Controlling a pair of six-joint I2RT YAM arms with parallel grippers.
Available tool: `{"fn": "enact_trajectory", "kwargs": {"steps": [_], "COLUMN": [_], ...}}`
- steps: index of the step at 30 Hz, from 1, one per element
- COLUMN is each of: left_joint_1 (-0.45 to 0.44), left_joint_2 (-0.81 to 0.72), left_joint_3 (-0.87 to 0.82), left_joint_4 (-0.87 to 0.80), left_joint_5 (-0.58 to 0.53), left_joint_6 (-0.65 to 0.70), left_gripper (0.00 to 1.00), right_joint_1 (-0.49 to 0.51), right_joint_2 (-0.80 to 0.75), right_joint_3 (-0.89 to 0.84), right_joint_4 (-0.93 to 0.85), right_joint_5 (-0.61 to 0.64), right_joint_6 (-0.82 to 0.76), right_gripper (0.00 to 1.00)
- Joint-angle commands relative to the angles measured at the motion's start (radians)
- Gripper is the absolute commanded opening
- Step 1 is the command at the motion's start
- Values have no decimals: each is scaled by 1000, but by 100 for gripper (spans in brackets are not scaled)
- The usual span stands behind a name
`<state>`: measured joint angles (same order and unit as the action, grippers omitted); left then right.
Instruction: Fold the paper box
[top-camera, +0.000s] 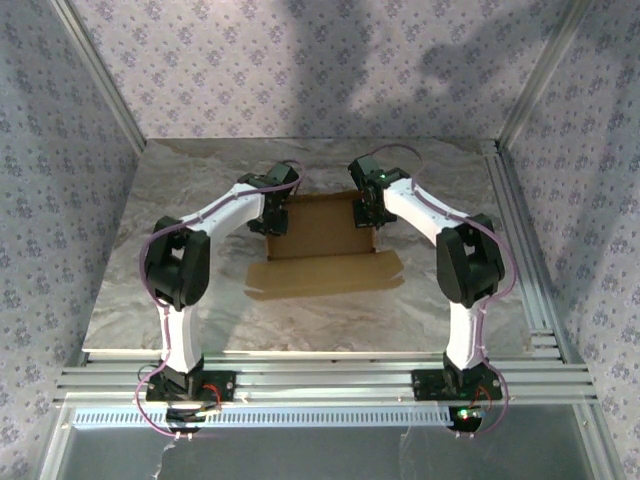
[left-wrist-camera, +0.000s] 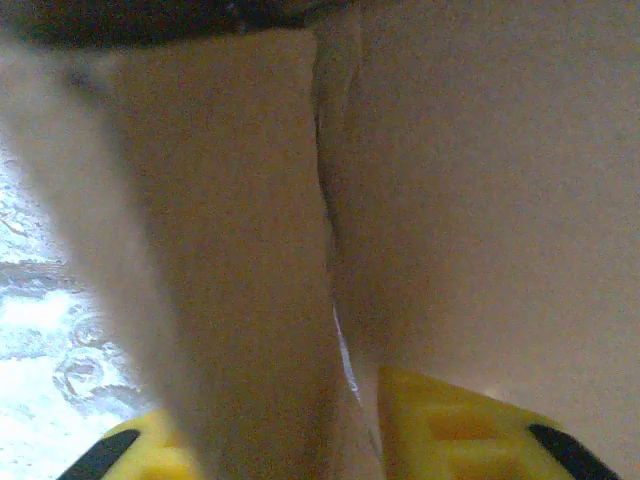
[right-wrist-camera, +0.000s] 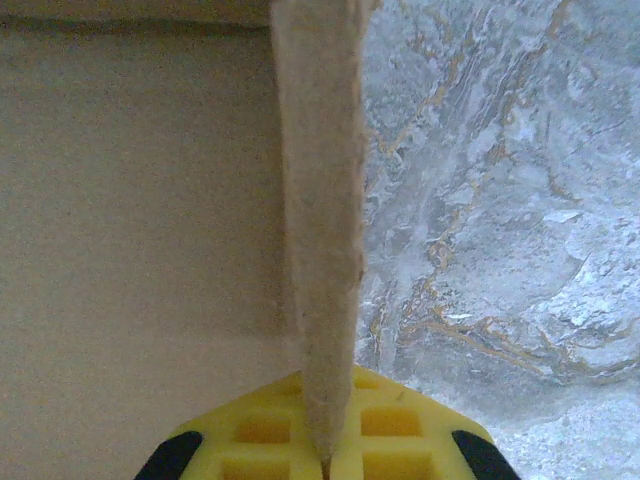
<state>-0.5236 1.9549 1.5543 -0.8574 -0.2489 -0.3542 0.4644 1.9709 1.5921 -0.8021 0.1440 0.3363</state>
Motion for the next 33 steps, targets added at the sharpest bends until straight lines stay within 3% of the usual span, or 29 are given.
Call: {"fn": "enact_trajectory", "kwargs": {"steps": [1,5,13,22,28,31,33], "left_joint_1": [-2,2,1,-26,-34,-48,-58], "left_joint_2": [-9,-21,-63,-433,-629,-668,-685], "left_joint_3": [59,93,169,81,36,-10,-58], "left_joint_4": [-7,-21,-33,44,63,76,101], "left_joint_5": [22,30,6,-255,-143,-44,10], "left_joint_6": [19,21,3,-66,-98,-133,-155], "left_gripper": [36,45,46,44,38,36,33], "right_joint_1": [-20,-38,-88,-239,-302,-287,-251], "right_joint_2": [20,20,28,-49,-131,-198,-245], "right_joint_3": [46,53,26,-190,-419,-562,-596], "right_joint_4": [-69,-80,-79,138,441,631,647], "right_joint_5": [-48,-71,-149,-347,-499,-519,-466], "right_joint_6": [36,33,70,252,554,756,823], "right_gripper": [0,0,0,0,0,11,19]}}
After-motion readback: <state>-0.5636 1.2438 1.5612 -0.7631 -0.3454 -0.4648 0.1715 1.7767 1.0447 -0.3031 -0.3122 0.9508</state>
